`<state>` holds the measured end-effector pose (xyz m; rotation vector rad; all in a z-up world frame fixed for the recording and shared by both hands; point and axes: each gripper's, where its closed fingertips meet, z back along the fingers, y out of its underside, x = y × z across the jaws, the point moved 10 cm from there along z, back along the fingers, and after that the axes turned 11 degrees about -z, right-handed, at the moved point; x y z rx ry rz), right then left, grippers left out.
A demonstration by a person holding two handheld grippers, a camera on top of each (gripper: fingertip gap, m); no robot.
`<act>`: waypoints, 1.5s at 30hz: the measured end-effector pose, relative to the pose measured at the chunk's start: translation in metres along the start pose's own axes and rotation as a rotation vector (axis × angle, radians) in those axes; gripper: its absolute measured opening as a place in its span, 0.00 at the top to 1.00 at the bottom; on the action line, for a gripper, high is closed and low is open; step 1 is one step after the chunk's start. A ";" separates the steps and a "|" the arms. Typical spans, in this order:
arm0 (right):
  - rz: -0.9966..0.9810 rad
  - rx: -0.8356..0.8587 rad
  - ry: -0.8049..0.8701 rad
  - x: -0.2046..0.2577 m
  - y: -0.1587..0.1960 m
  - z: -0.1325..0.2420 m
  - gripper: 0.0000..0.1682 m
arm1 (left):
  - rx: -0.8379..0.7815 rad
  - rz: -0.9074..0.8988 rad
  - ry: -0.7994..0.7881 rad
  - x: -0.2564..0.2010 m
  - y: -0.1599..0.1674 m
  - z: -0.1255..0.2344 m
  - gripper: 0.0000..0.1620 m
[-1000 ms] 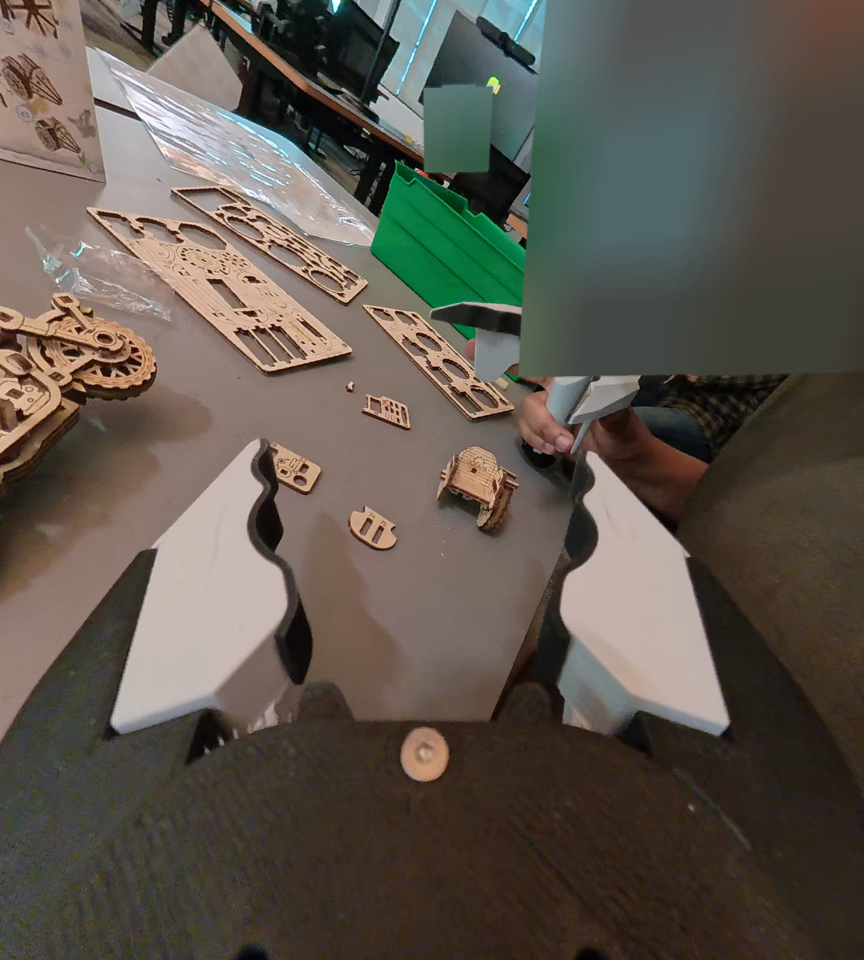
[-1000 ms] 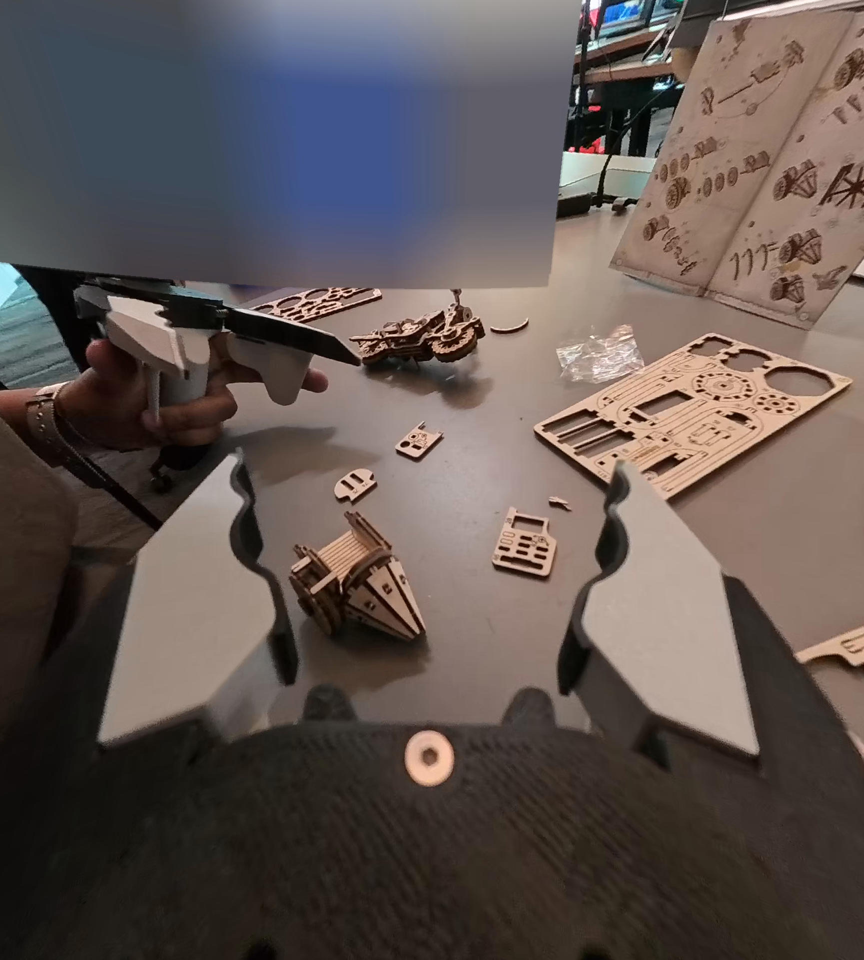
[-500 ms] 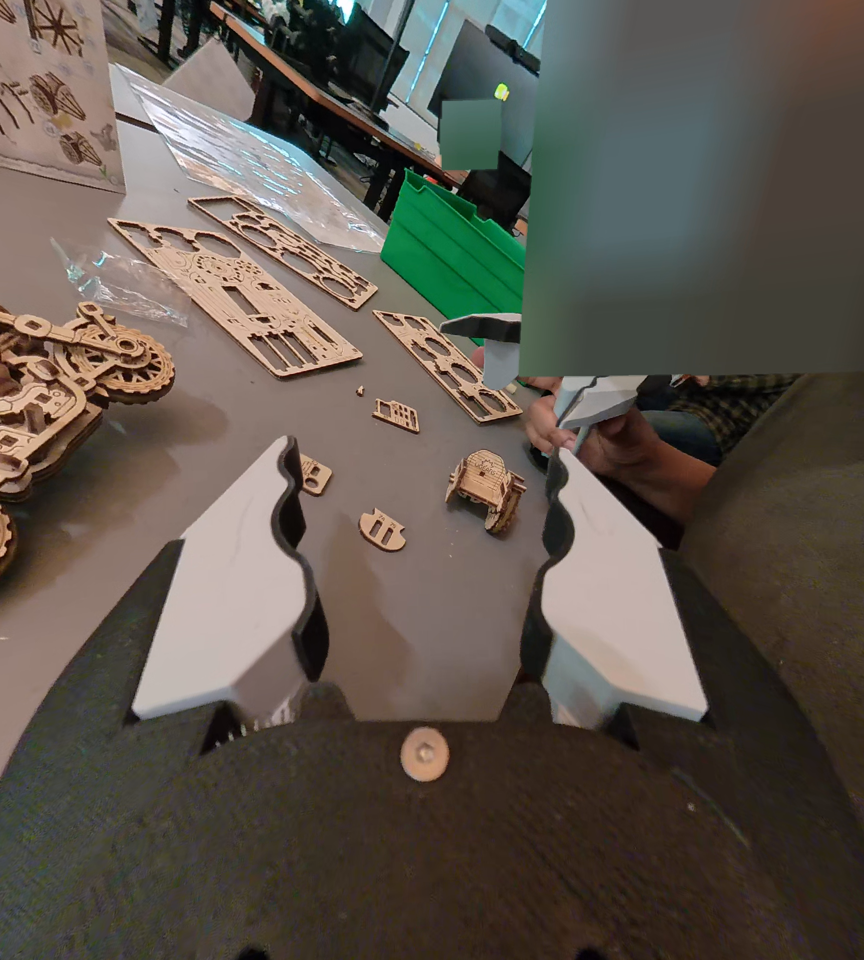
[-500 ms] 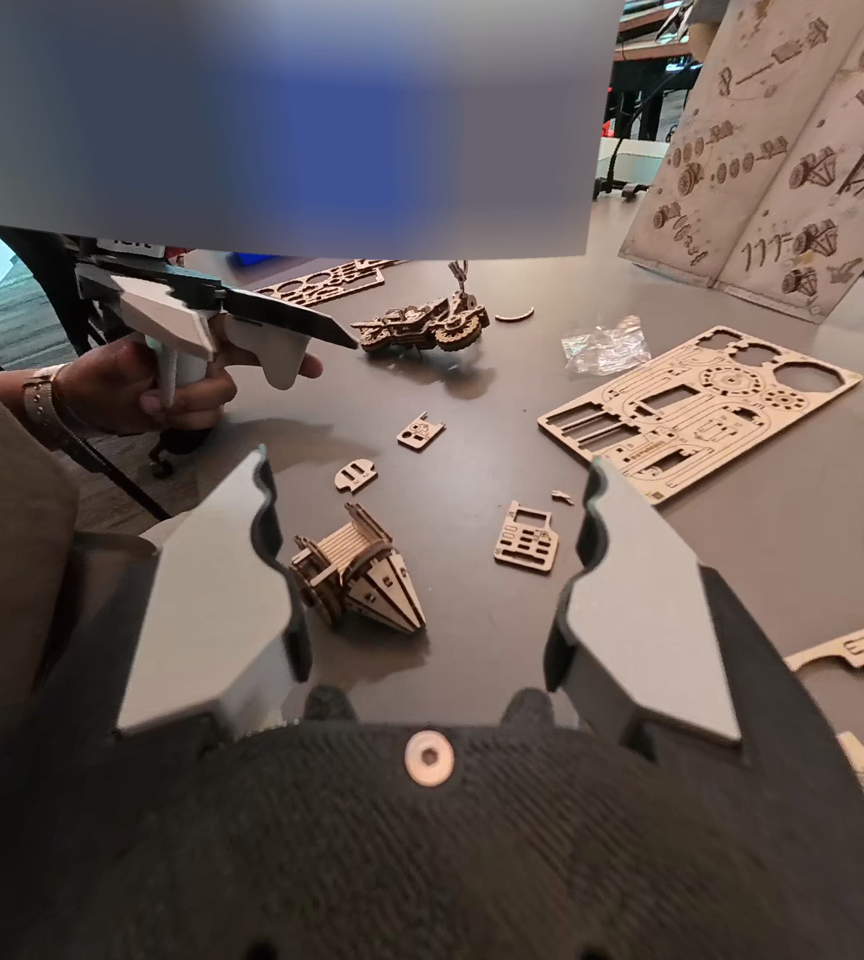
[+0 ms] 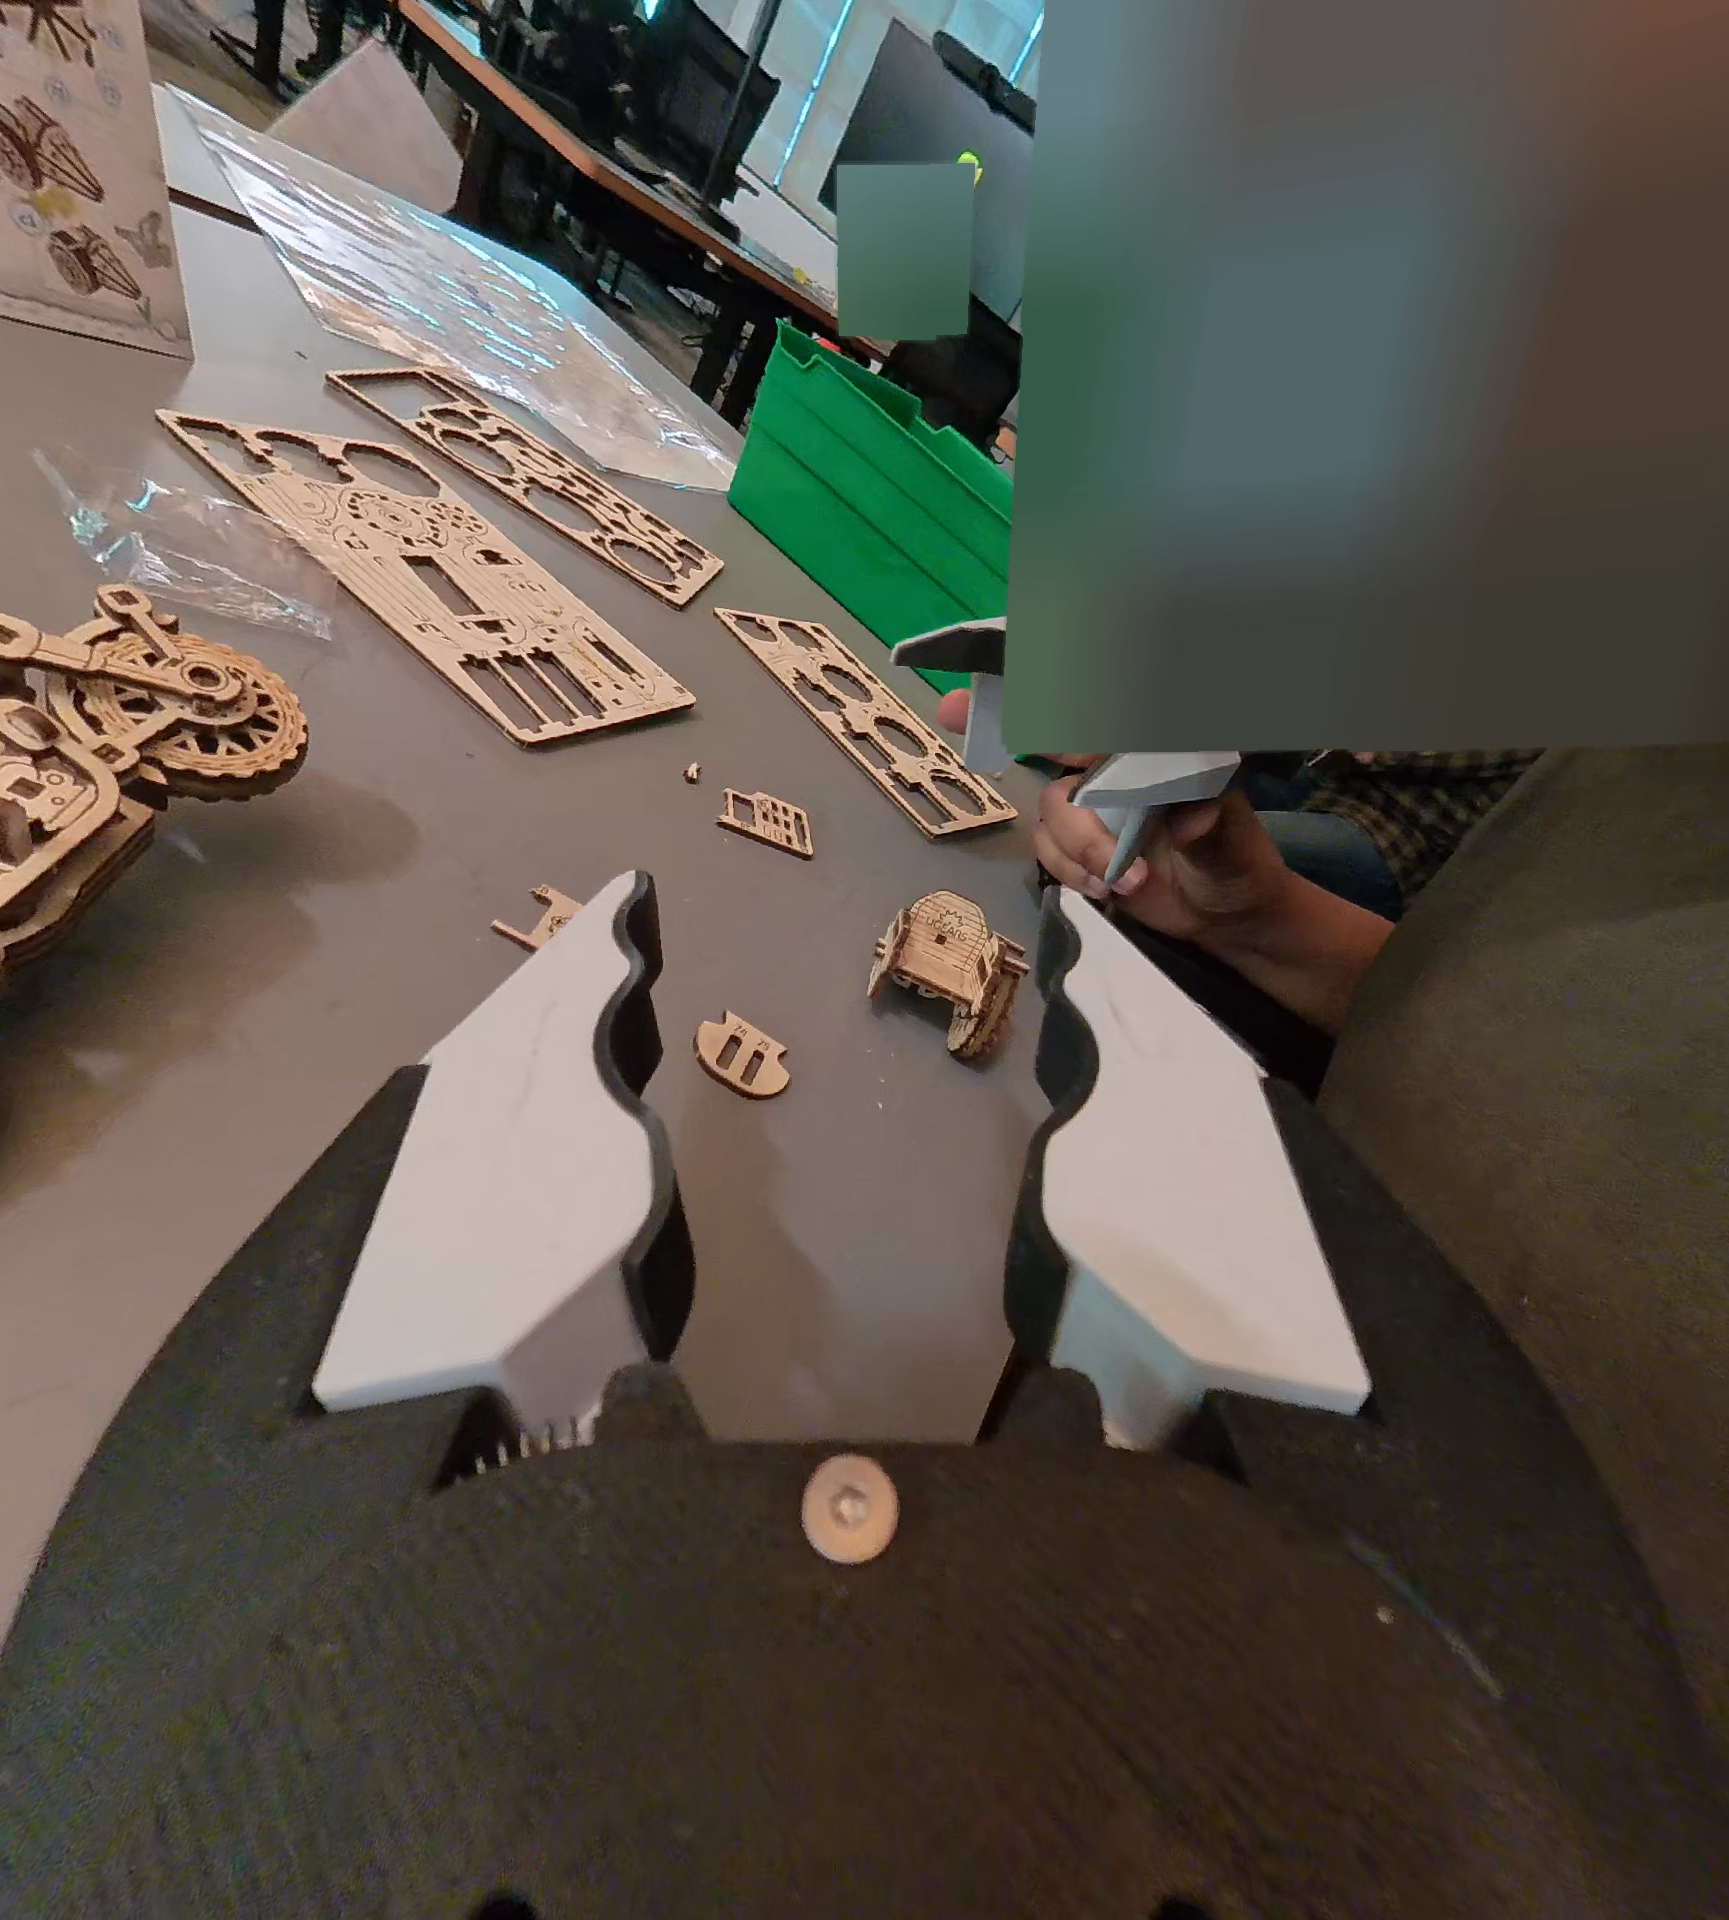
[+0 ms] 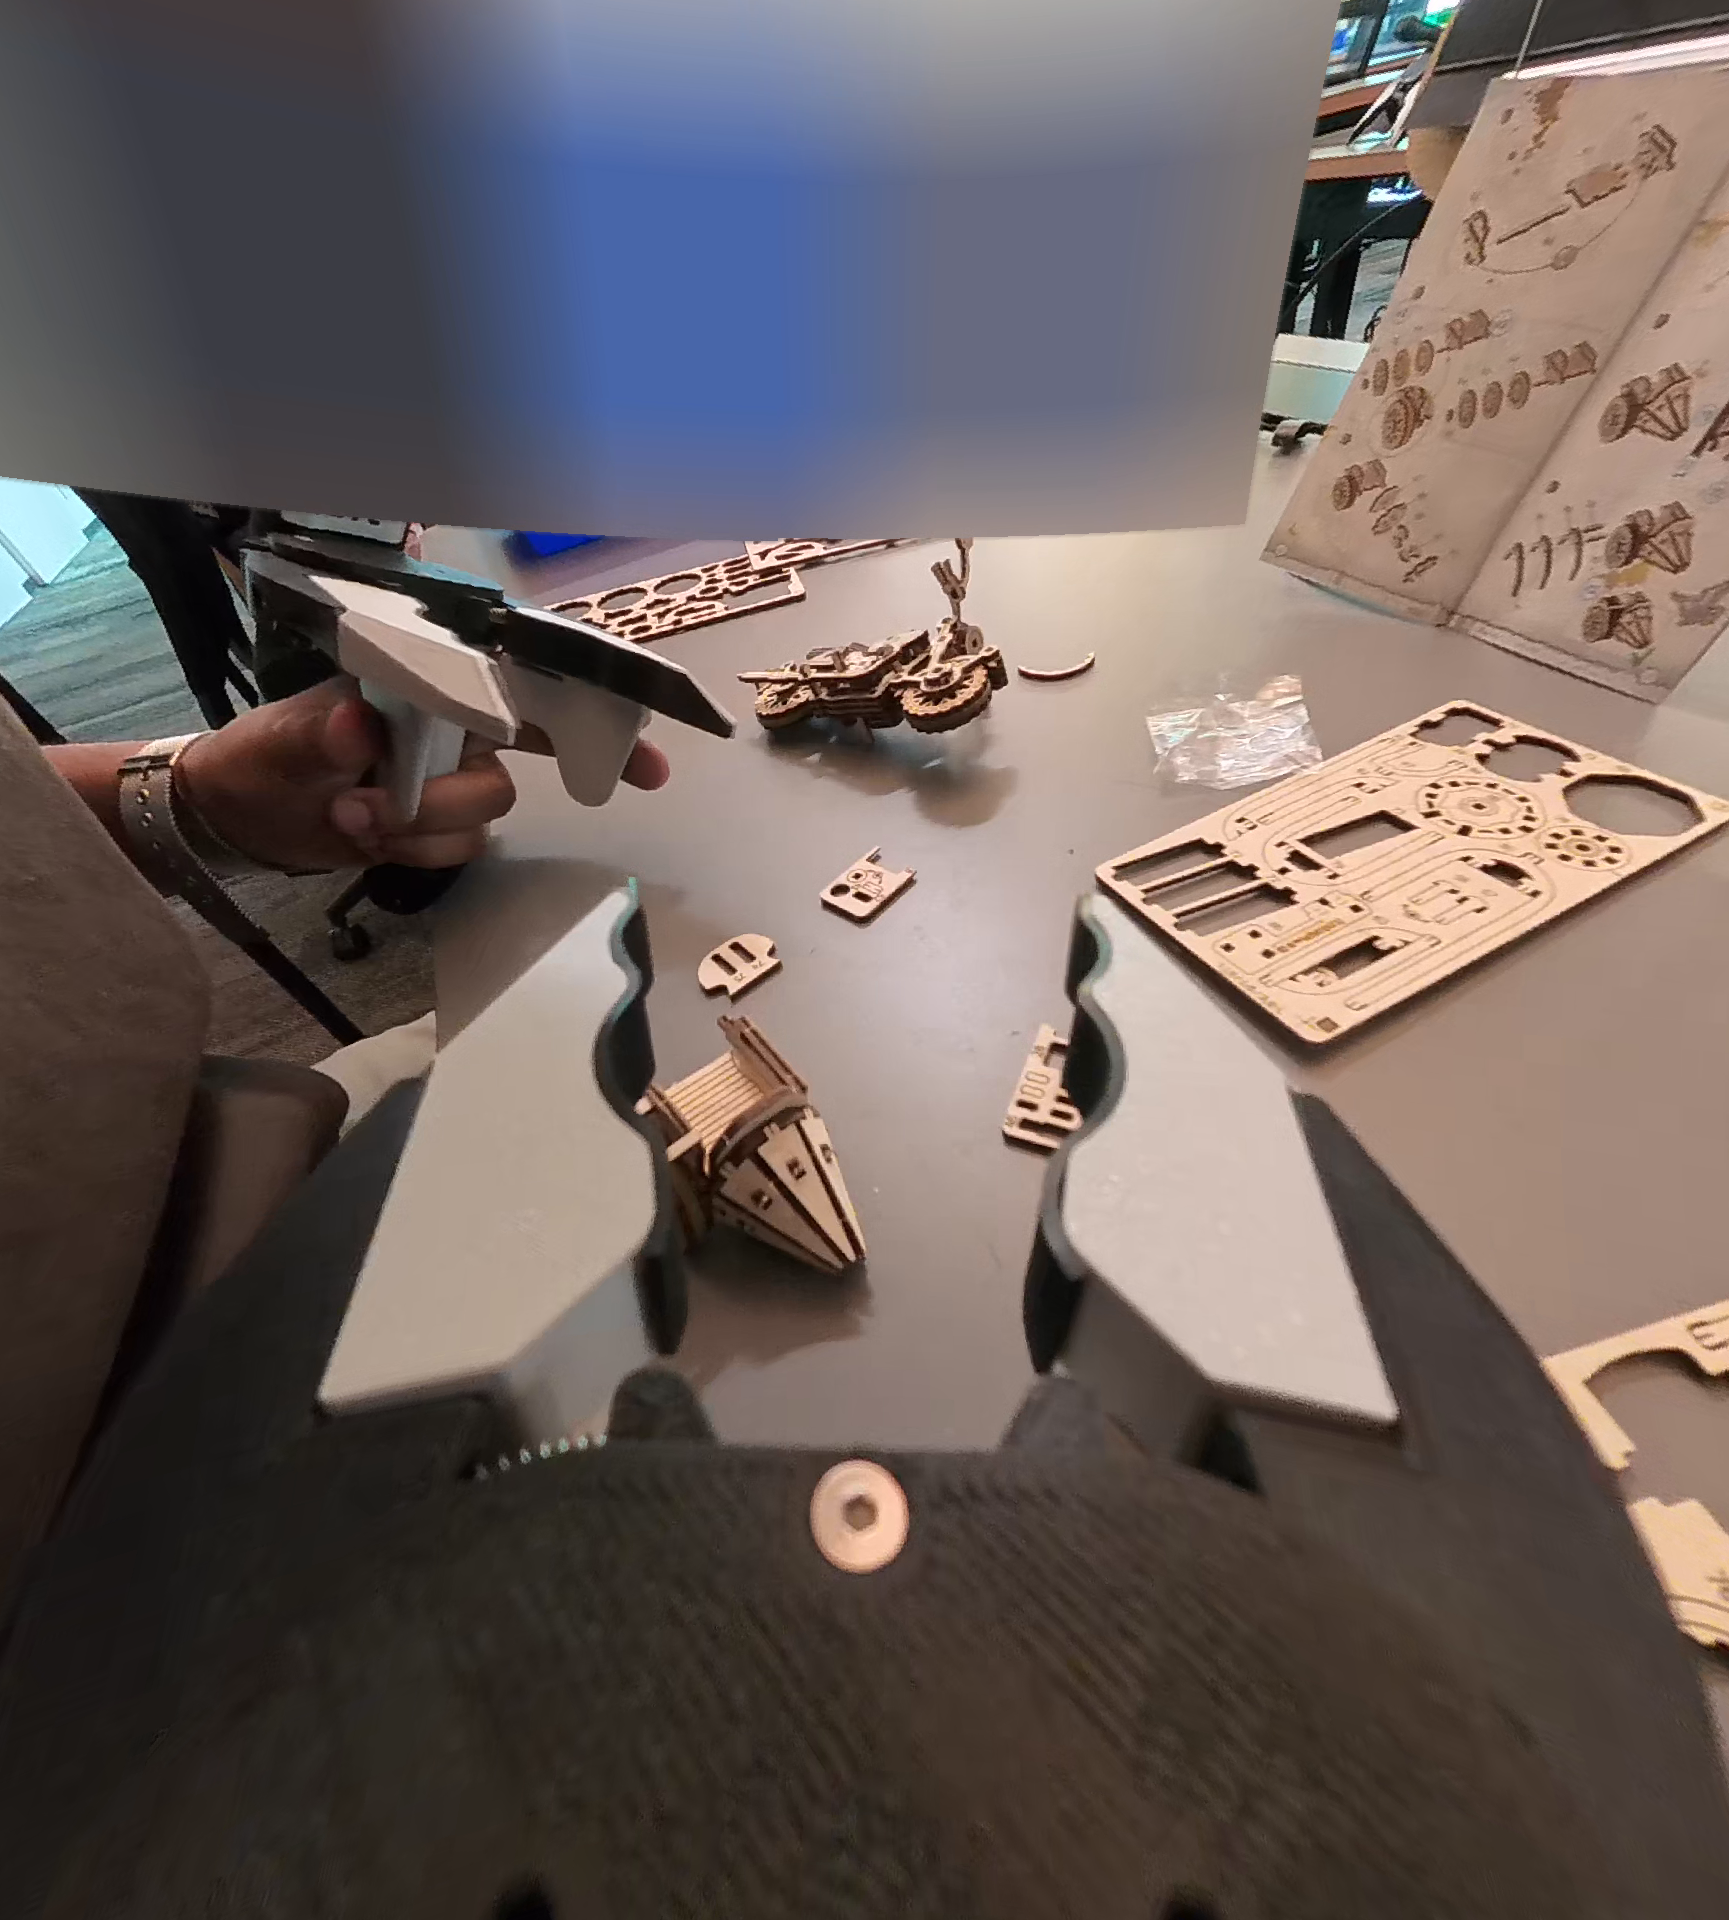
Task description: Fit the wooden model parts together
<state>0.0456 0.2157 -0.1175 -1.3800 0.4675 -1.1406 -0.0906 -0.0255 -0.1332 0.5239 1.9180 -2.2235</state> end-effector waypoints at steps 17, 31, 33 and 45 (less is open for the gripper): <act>0.021 0.008 -0.030 0.002 0.000 0.002 0.76 | 0.011 0.016 0.008 0.001 0.001 0.000 0.59; -0.037 0.015 -0.031 -0.005 0.002 0.002 0.91 | 0.016 0.033 0.009 0.001 0.002 -0.001 0.59; -0.035 0.020 -0.025 -0.006 0.002 0.002 0.96 | 0.015 0.035 0.008 0.002 0.002 -0.001 0.59; -0.050 0.033 -0.011 -0.008 0.003 0.001 1.00 | 0.015 0.049 0.011 0.003 0.002 -0.001 0.59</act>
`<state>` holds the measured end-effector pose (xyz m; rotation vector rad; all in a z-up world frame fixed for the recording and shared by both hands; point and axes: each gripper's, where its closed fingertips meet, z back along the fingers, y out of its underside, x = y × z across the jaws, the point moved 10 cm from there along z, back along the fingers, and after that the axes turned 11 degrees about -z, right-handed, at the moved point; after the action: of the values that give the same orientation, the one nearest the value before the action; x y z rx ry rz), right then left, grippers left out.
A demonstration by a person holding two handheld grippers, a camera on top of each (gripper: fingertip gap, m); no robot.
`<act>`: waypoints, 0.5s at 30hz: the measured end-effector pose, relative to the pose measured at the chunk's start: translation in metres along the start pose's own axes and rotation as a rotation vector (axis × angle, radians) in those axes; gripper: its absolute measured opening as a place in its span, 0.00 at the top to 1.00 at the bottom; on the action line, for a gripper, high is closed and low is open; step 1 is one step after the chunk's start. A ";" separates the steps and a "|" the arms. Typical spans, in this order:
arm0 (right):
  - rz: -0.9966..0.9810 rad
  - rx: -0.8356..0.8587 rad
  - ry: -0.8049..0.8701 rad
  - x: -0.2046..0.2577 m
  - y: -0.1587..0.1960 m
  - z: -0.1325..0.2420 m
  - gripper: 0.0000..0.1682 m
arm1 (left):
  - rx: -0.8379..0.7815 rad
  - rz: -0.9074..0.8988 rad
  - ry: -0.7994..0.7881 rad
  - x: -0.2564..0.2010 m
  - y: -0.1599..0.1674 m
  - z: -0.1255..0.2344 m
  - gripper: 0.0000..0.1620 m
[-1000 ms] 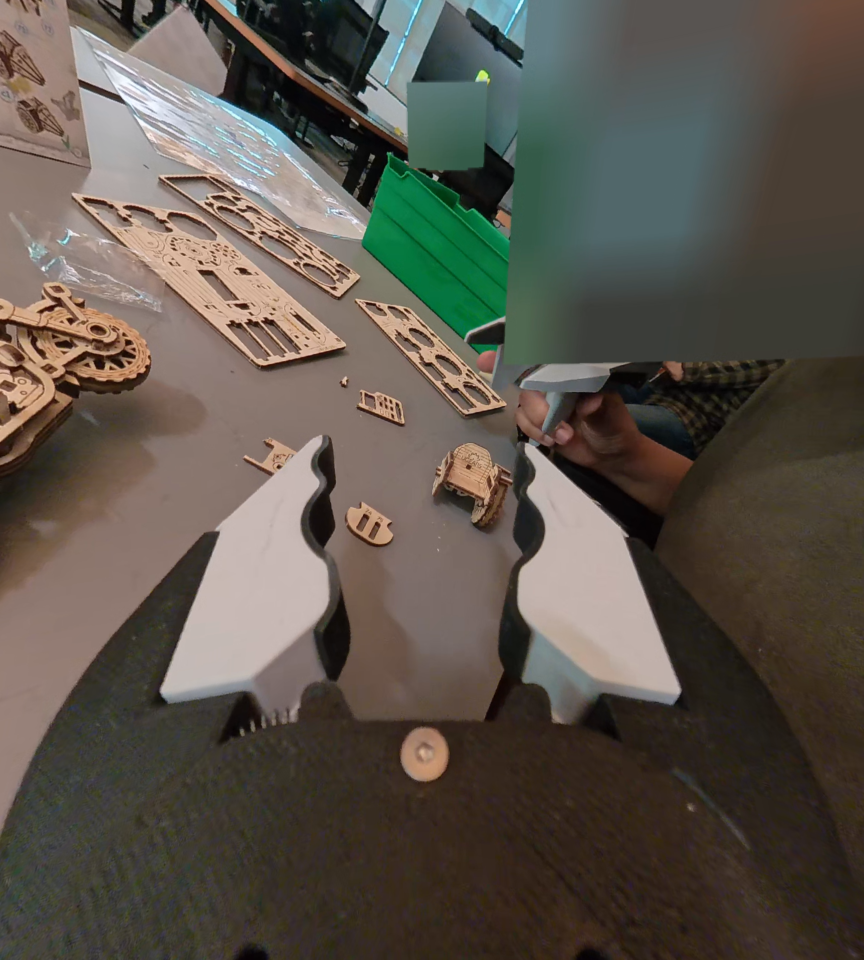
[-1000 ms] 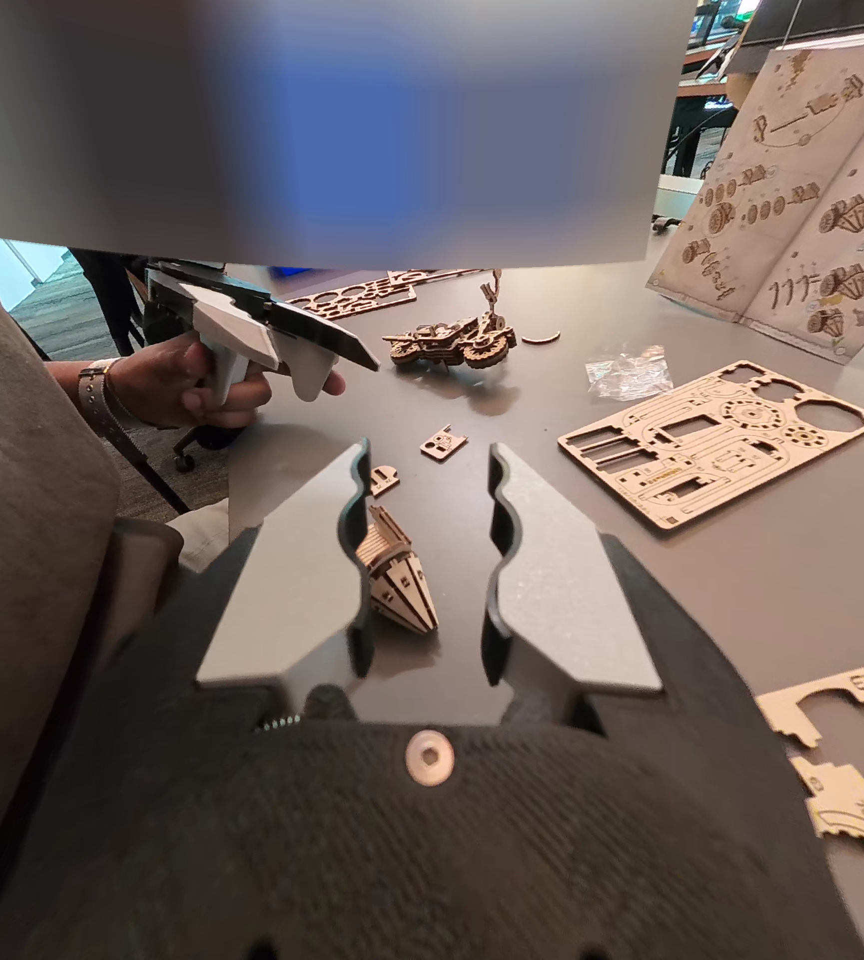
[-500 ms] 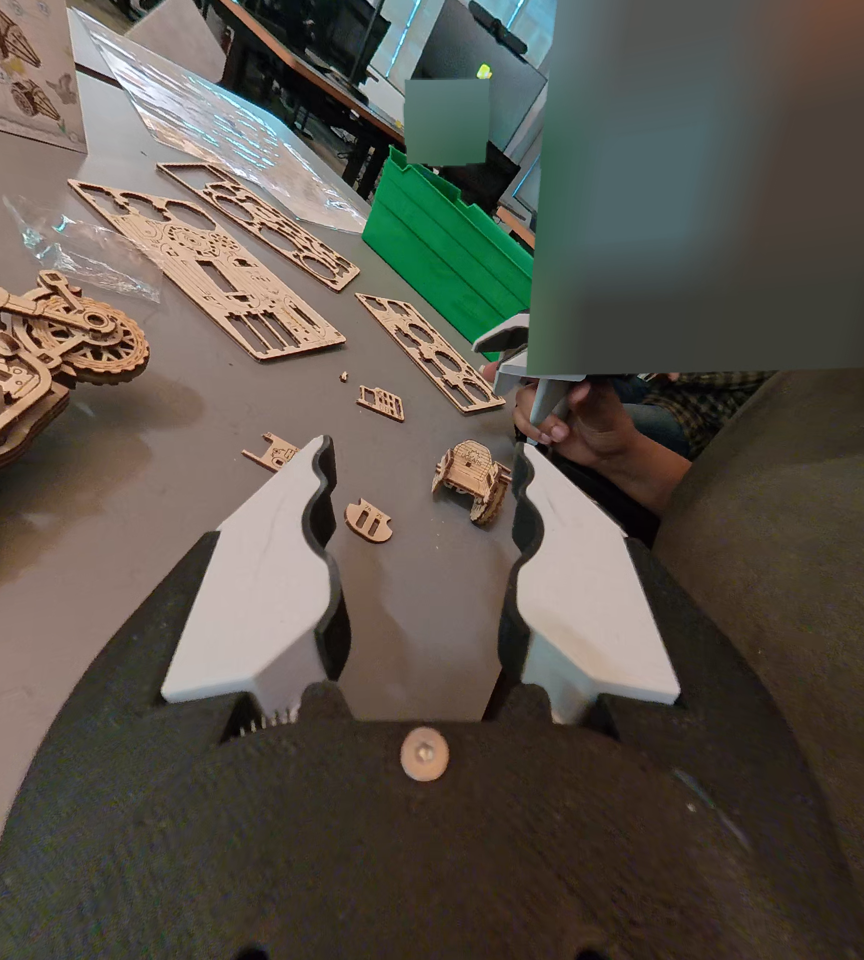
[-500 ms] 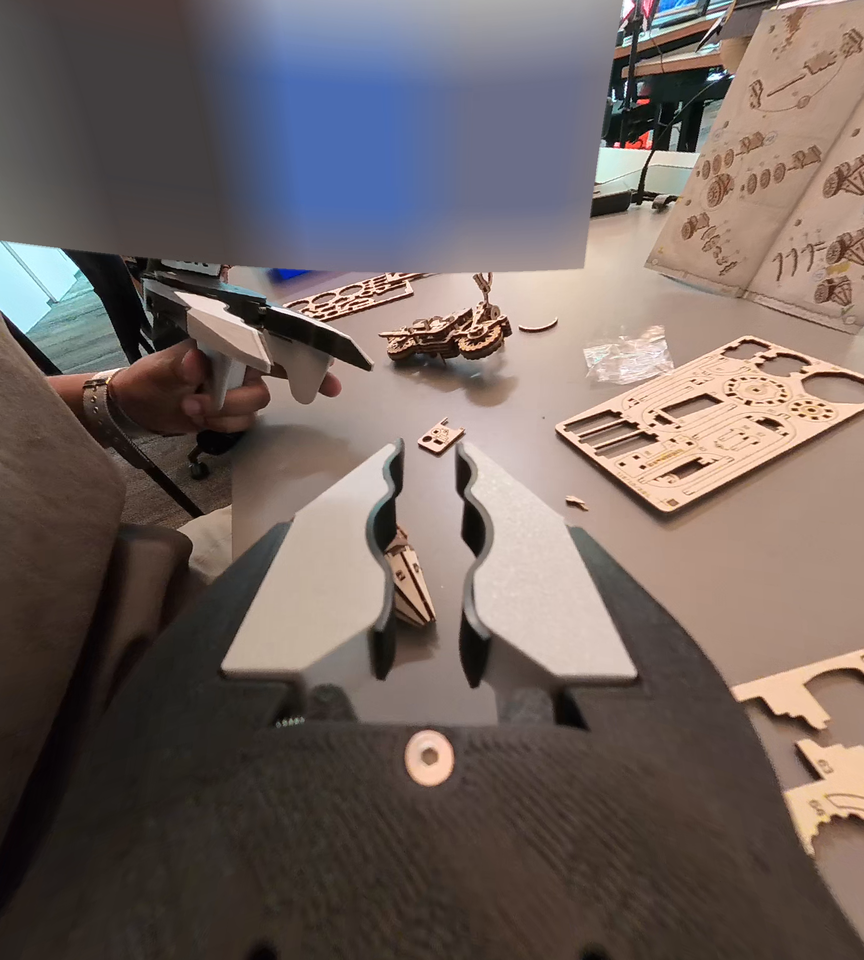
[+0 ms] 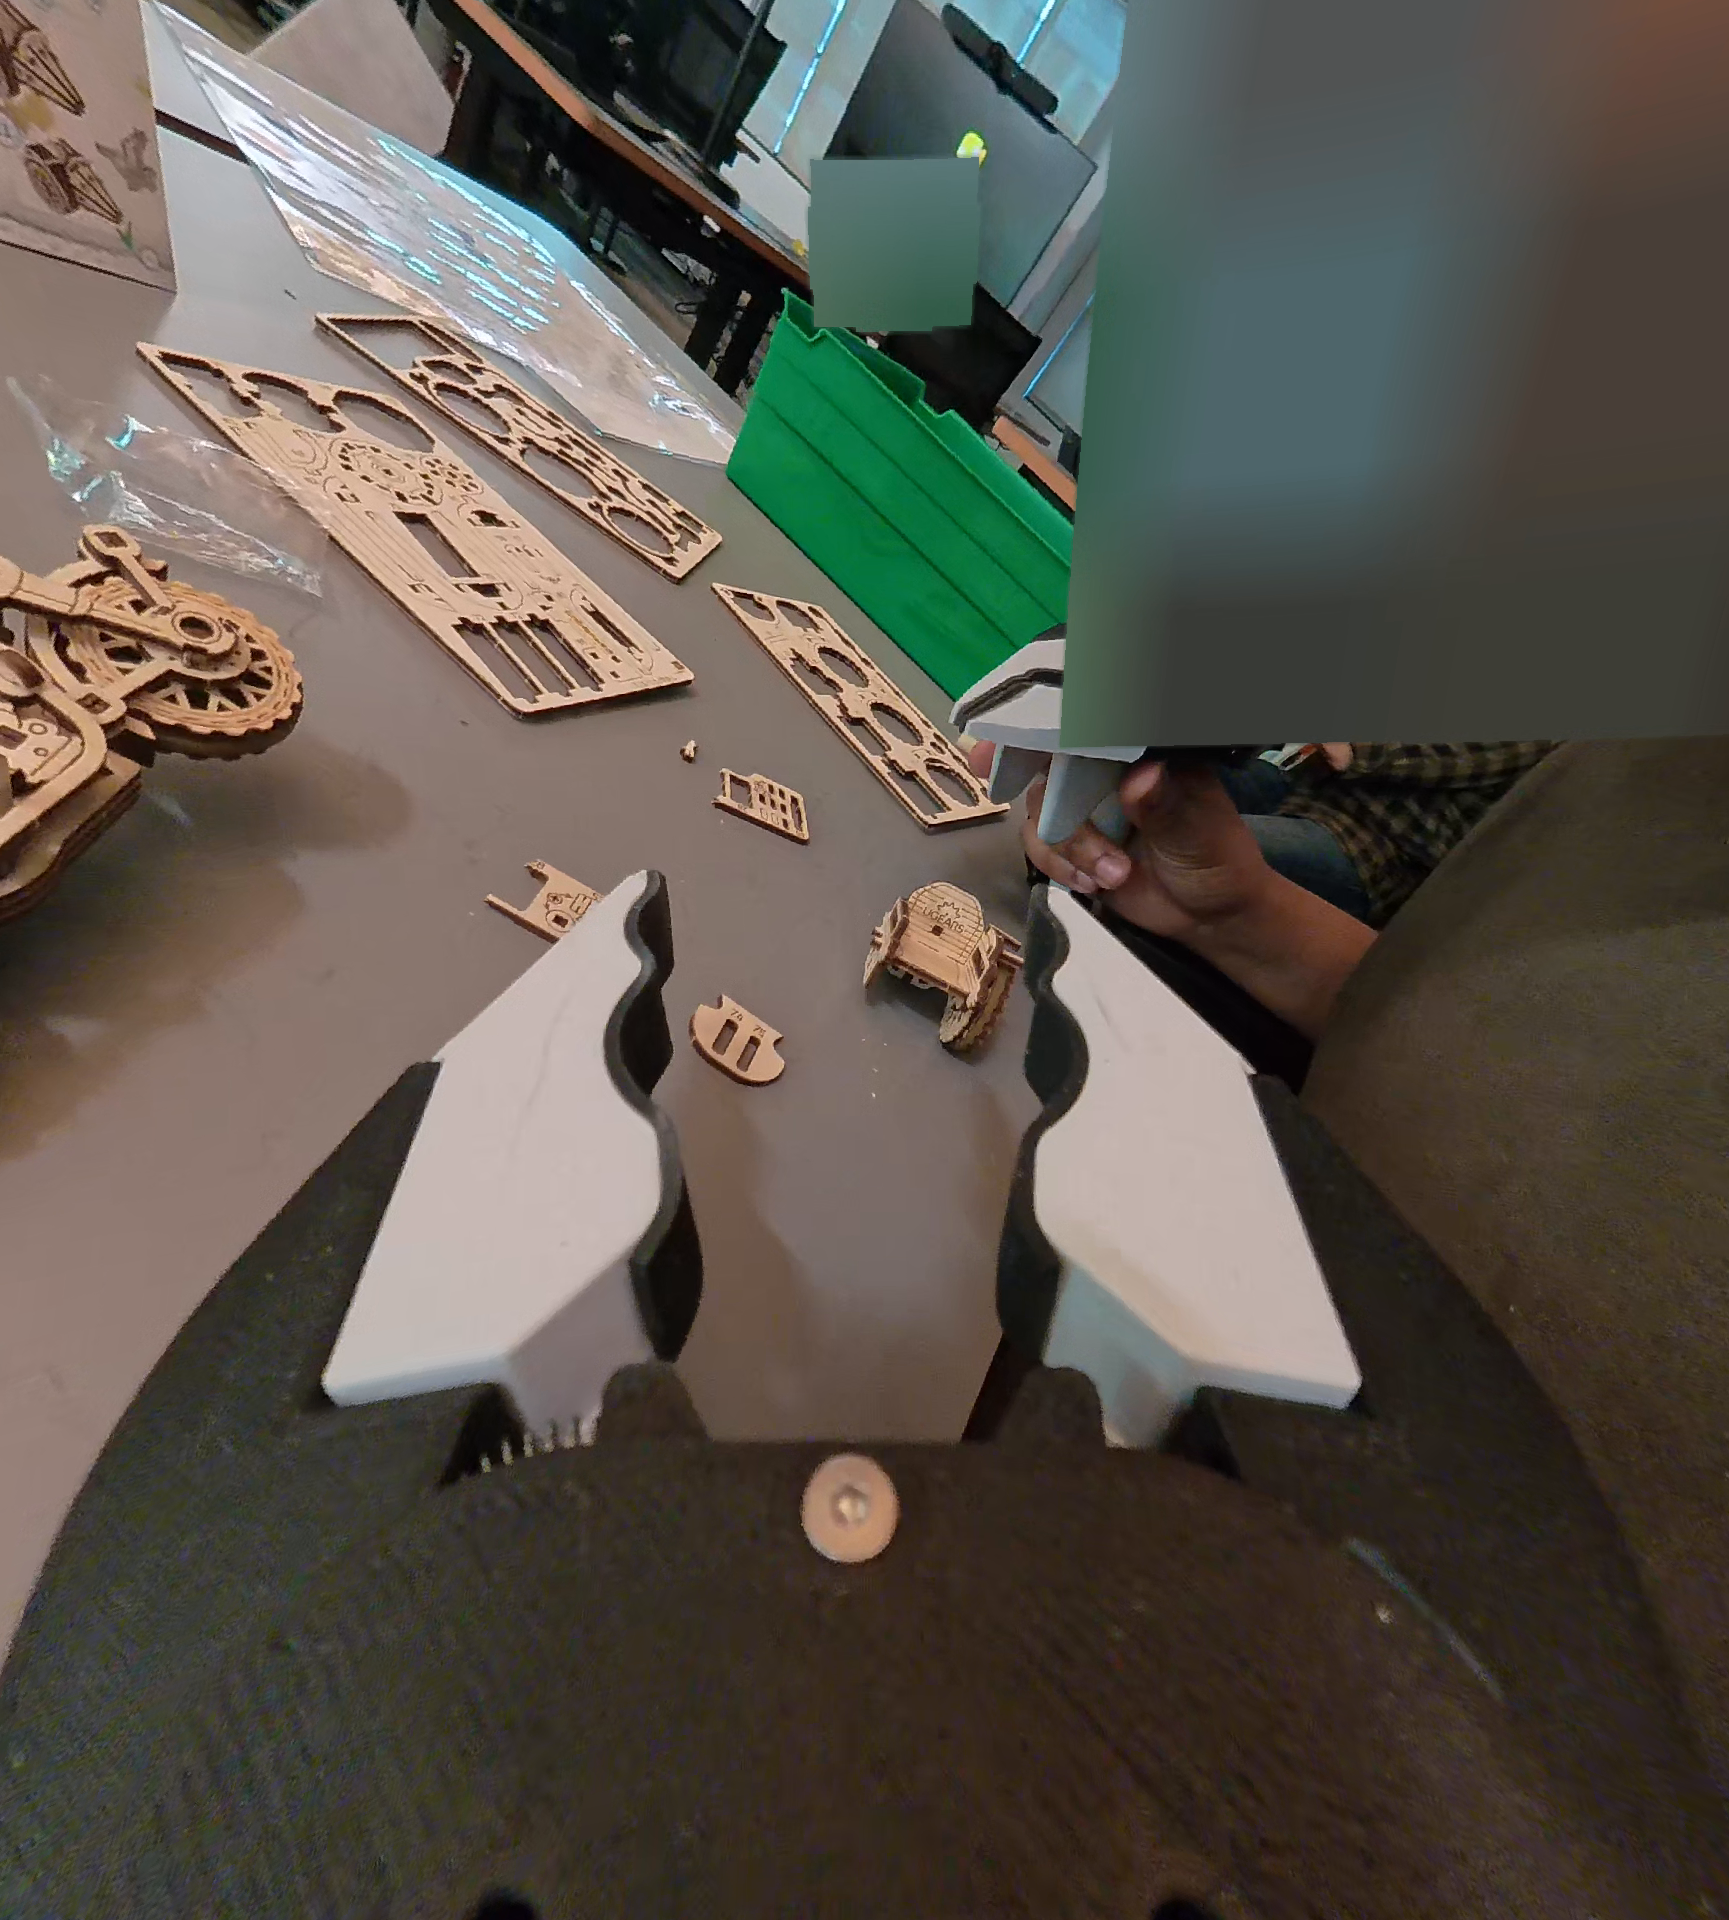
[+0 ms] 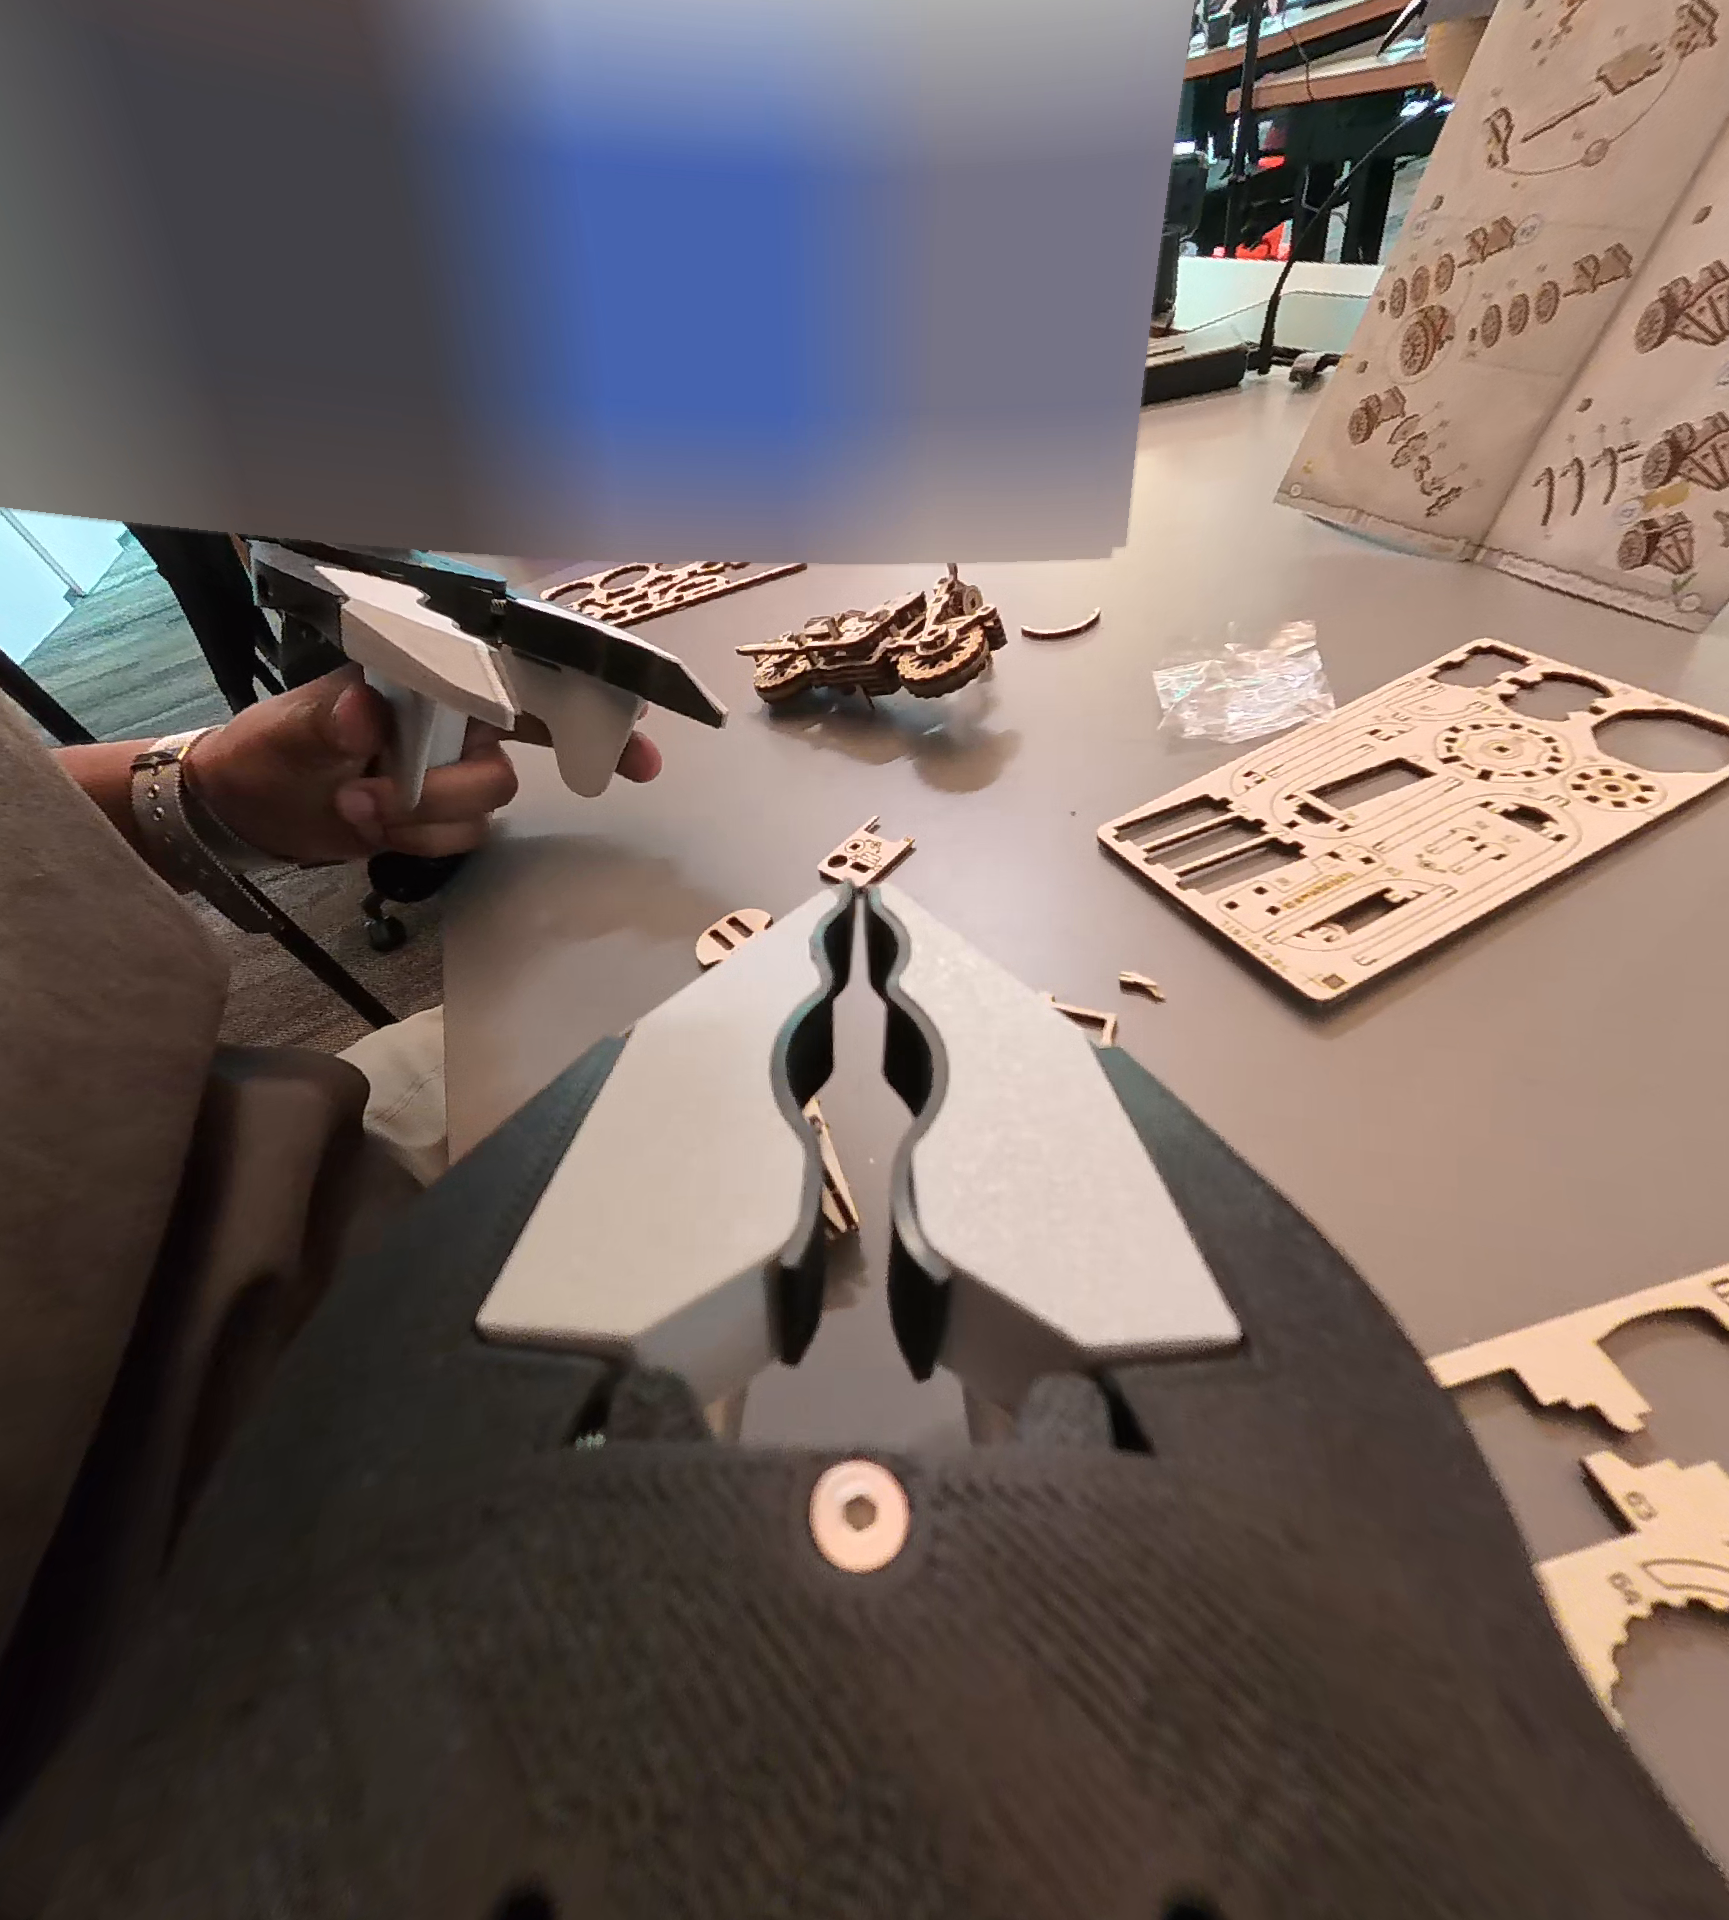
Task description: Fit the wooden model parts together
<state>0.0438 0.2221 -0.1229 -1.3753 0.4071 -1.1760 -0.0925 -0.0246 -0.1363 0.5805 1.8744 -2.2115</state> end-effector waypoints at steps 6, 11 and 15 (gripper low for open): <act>-0.013 0.009 -0.002 -0.001 0.001 0.000 0.98 | 0.003 0.000 -0.001 0.000 0.000 0.000 0.59; -0.022 0.012 0.000 -0.002 0.001 -0.001 0.97 | 0.003 0.005 0.000 0.001 0.000 0.000 0.59; -0.028 0.014 -0.002 -0.003 0.001 -0.001 0.95 | 0.004 0.007 0.000 0.001 0.001 -0.001 0.59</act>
<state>0.0425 0.2237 -0.1251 -1.3742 0.3788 -1.1987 -0.0929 -0.0241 -0.1372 0.5871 1.8653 -2.2112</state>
